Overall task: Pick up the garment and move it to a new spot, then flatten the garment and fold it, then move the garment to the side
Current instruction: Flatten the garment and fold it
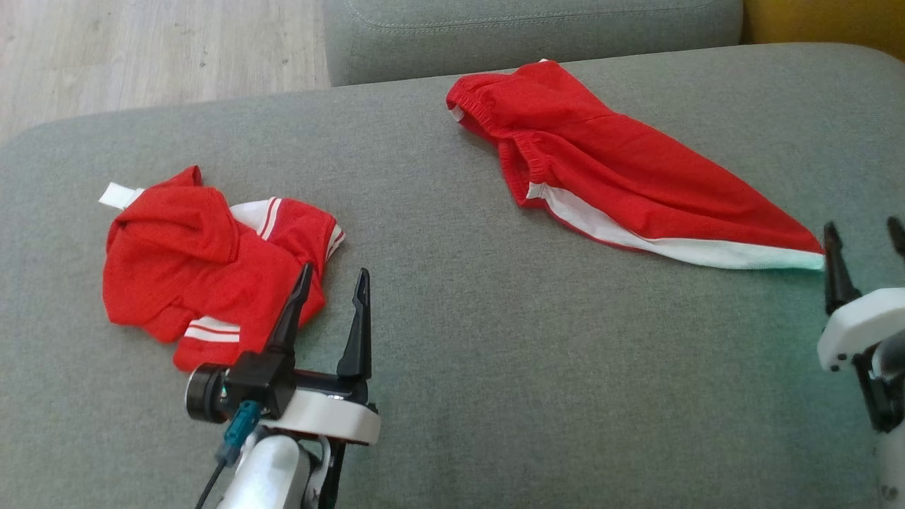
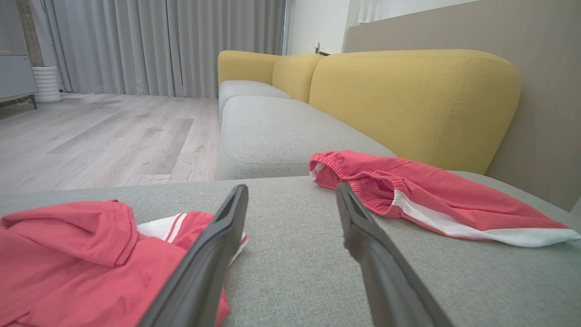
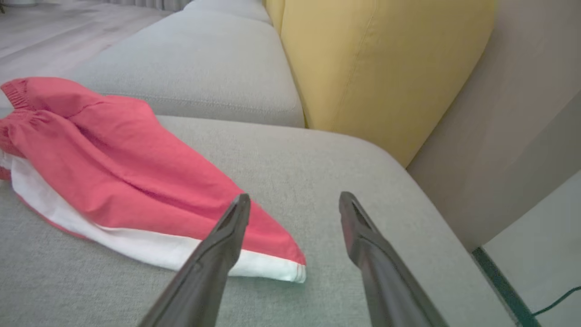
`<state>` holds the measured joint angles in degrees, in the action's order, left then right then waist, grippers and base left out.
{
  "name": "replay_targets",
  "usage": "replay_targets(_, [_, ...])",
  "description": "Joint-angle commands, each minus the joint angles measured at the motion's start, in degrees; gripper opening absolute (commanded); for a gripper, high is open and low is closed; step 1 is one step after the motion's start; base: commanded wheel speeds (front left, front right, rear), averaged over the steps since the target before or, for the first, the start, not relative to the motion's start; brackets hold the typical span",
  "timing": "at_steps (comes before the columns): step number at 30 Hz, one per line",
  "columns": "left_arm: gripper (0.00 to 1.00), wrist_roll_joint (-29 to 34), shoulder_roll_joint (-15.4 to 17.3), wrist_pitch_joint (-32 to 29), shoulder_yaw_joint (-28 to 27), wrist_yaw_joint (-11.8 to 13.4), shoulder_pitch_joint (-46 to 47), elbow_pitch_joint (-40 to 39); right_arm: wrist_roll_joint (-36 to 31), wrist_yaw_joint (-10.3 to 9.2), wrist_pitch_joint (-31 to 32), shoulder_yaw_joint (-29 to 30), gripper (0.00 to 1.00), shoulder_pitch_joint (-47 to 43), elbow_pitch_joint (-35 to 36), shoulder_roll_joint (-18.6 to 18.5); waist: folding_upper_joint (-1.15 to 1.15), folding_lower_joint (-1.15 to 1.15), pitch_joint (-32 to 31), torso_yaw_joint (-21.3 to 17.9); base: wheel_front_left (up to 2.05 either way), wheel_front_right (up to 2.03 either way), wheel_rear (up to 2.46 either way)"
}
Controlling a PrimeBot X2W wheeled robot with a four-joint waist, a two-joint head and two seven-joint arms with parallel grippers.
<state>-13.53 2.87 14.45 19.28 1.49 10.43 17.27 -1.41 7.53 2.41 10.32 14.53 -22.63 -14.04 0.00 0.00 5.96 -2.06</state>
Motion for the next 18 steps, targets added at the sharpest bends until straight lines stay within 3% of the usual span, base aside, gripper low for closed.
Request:
replay_targets(1, [1.00, 0.7, 0.0, 0.5, -1.7, -0.1, 2.7, -1.5, -0.9, -0.04, -1.0, -0.5, 1.00, 0.8, 2.9, -0.4, 0.00, 0.00, -0.1, -0.1, 0.00, 0.00, 0.00])
replay_targets(6, [1.00, 0.9, 0.0, 0.5, -2.0, -0.1, 2.5, -1.6, -2.6, -0.04, -5.5, 1.8, 1.00, 0.4, 9.2, 4.5, 0.00, 0.00, -0.3, -0.6, 0.00, 0.00, 0.00])
replay_targets(11, [1.00, 1.1, 0.0, 0.5, -2.2, -0.3, 2.6, -1.7, 0.5, -0.04, -11.3, -0.5, 1.00, -1.9, 15.2, 9.2, 0.00, 0.00, -0.4, -1.3, 0.00, 0.00, 0.00])
replay_targets(18, [1.00, 1.2, 0.0, 0.5, -2.2, -1.1, 3.1, -1.6, 3.3, -0.04, -15.3, -6.7, 1.00, -7.9, 16.1, 11.1, 0.00, 0.00, 0.7, -2.6, 0.00, 0.00, 0.00])
